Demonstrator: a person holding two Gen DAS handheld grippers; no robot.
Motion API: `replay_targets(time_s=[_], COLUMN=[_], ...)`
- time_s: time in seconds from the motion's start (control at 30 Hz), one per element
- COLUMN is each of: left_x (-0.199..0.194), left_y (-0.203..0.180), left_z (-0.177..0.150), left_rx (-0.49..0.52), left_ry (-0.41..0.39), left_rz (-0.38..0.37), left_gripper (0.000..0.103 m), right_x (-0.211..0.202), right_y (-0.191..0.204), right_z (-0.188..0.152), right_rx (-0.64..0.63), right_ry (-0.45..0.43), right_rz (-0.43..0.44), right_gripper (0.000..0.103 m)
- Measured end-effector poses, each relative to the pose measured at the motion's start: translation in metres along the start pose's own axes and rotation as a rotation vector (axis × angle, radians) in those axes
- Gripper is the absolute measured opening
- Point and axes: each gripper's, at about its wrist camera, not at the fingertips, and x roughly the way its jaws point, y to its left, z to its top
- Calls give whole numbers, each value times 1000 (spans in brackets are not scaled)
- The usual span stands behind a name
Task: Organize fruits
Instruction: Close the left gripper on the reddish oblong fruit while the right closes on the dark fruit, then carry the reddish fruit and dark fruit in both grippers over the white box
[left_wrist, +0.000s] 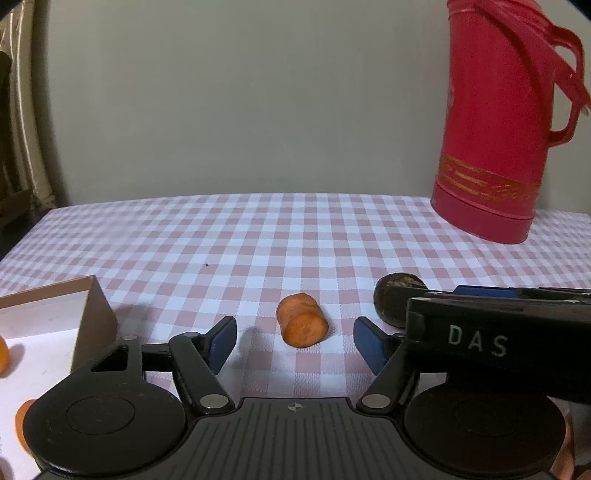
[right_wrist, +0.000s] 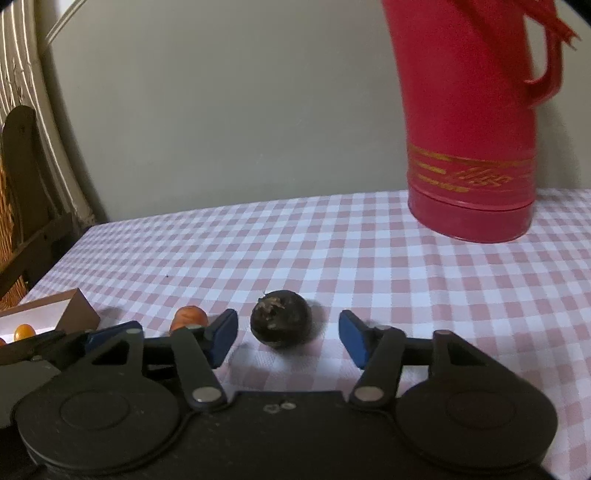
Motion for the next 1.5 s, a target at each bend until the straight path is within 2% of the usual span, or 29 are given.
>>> replay_targets(time_s=[0.2,0.37,0.47,0.57,0.7,1.03,1.5], left_x=[10,12,9,9,7,4,6], left_y=[4,5,1,1,4,8,11], left_z=[4,4,3,3,3,0,-2], left_rx=[-12,-10,20,26,22,32,3], left_ry=[21,17,10,9,7,12,3], left_rz=[-10,-20,-22,-18,-18,-17,-17], left_gripper=[54,44,32,32,32,32,29], right_x=[13,20,19,17,11,-13,-11], right_y=[2,8,10,8,5,-12,-8], right_z=[3,6,5,5,3,-3,-6], right_rx=[7,-9,-13,-9,-16,13,-9], right_ry=[22,29,36,41,15,46,27], right_rz=[-2,-12,-10,-3,-40,-60,-68], right_gripper=[47,36,33,32,32,32,33])
